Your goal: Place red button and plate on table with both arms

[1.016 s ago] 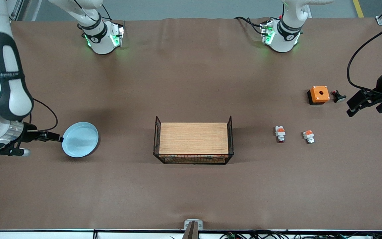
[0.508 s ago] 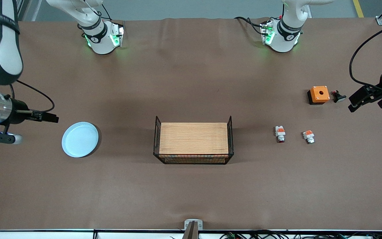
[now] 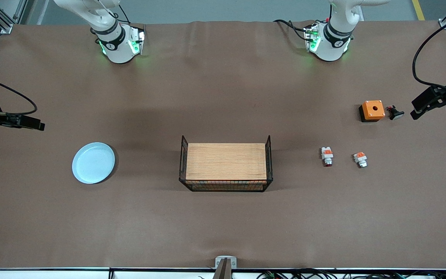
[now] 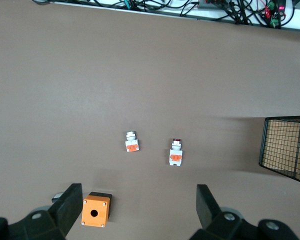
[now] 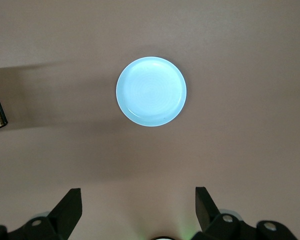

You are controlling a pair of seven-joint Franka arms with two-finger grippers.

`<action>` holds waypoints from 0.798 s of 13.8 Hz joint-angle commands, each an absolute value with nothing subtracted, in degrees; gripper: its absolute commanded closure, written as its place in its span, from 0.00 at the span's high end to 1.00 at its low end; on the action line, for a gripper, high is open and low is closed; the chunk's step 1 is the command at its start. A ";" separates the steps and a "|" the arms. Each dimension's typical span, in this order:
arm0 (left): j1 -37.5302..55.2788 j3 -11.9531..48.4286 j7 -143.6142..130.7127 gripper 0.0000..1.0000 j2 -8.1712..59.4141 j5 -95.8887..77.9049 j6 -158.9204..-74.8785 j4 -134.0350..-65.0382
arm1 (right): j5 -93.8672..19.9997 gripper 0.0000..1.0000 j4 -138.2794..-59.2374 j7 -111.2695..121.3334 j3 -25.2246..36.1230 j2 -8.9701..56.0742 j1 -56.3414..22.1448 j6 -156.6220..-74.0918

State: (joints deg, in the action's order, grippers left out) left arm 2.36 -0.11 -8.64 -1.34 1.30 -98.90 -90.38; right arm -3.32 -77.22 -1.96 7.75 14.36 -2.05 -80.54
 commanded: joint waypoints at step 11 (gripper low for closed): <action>2.72 0.00 -7.47 1.00 -0.88 0.70 -97.73 -88.68 | -1.75 1.00 -71.27 -2.46 7.73 10.66 -0.62 -72.42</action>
State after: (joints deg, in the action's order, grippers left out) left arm 2.76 -0.06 -8.64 -1.29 1.30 -98.85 -90.01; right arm -1.79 -70.81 -1.98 8.09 13.69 -1.54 -74.15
